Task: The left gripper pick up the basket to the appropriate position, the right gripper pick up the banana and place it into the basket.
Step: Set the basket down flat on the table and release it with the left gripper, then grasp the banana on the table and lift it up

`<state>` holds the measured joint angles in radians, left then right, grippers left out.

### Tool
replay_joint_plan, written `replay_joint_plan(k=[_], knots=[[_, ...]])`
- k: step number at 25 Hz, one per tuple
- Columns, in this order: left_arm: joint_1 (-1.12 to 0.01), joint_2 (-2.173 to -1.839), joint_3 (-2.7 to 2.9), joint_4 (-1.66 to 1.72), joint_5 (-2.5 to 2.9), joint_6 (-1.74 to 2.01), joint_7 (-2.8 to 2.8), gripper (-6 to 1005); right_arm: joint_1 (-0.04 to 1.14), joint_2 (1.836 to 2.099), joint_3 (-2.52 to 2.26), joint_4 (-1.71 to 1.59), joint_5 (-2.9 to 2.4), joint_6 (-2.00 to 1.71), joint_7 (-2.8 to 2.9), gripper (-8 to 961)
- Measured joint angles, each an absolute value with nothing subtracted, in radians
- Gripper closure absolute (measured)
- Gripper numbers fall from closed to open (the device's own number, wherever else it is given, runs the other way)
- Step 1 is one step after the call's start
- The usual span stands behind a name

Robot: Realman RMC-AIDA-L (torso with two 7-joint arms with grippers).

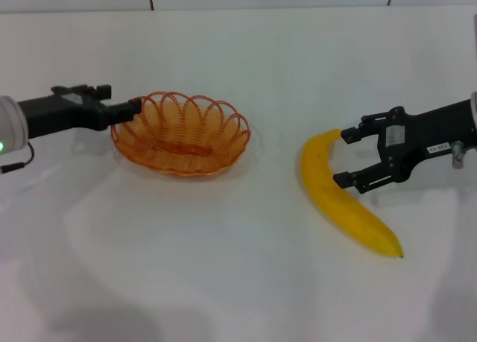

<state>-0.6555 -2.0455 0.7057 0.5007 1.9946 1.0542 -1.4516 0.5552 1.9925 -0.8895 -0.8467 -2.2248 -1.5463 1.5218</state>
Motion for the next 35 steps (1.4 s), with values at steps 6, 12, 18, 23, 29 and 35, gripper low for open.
replay_joint_plan(k=[6,12,18,23,29,35], knots=[[-0.572,-2.044,0.705,0.527,1.837,1.176,-1.264,279,0.552,1.993,-0.887,-0.847,-2.222,-1.546,1.522,65],[-0.468,-2.044,0.706,0.551,1.810,1.321,-1.091,280,0.552,2.007,-0.875,-0.847,-2.211,-1.497,1.522,64],[-0.400,-2.042,0.706,0.548,1.809,1.399,-1.003,284,0.546,2.026,-0.862,-0.864,-2.190,-1.479,1.522,64],[-0.368,-2.038,0.706,0.547,1.838,1.418,-0.993,287,0.552,2.031,-0.887,-0.912,-2.192,-1.461,1.589,64],[-0.361,-2.041,0.706,0.544,1.856,1.405,-0.988,287,0.479,2.038,-1.092,-1.120,-2.206,-1.461,1.825,69],[-0.357,-2.041,0.706,0.543,1.856,1.402,-0.991,287,0.404,2.041,-1.336,-1.366,-2.315,-1.459,2.127,69]])
